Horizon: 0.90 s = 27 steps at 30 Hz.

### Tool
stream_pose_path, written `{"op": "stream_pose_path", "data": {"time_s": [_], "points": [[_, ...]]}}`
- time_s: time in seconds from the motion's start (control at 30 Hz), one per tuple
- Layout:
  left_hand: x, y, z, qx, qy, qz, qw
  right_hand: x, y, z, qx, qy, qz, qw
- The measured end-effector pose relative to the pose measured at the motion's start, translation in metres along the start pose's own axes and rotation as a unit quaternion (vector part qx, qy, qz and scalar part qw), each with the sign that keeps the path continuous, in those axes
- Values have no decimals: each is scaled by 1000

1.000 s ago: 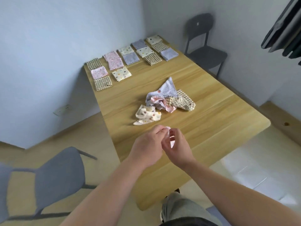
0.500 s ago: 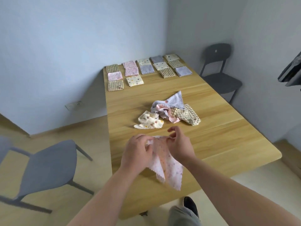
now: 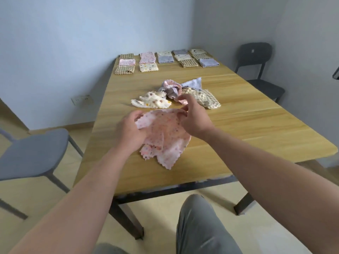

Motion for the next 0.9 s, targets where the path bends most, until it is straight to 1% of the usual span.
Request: {"op": "stream_pose_path", "data": {"time_s": [0.07,0.13,0.23,0.33,0.4,0.5,0.6,0.73,0.9], "points": [[-11,16,-20,3,-11,-42,999,-21,15,10,-7,-11,-6,1000],[-22,24,-38,13,-25,-46,999,-40,25,18,-12,-15,-15,1000],[-41,37,-61,31,8,-45,998,-73,43,32,-2,-28,-40,999],[-55,45,-78,53,32,-70,996,-102,58,40,16,-46,-47,998],[-61,44,-81,39,59,-78,994,-115,61,44,26,-65,-48,996],[-67,47,-87,9,149,-62,987,-129,65,46,26,-82,-60,994],[-72,44,-95,7,199,-46,979,-138,69,47,30,-77,-75,994],[-79,46,-104,19,231,-32,972,-142,74,49,46,-67,-71,994],[-86,54,-103,27,218,-45,974,-140,83,56,65,-55,-41,996]]}}
Point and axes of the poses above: each hand's wrist, its own y-axis away from the middle knuckle, its own x-axis out of the palm, z = x × y, the point moved 1 cm from there along -y, towards the middle knuckle, and after that the axes turned 7 degrees about y, right-handed, at the moved point
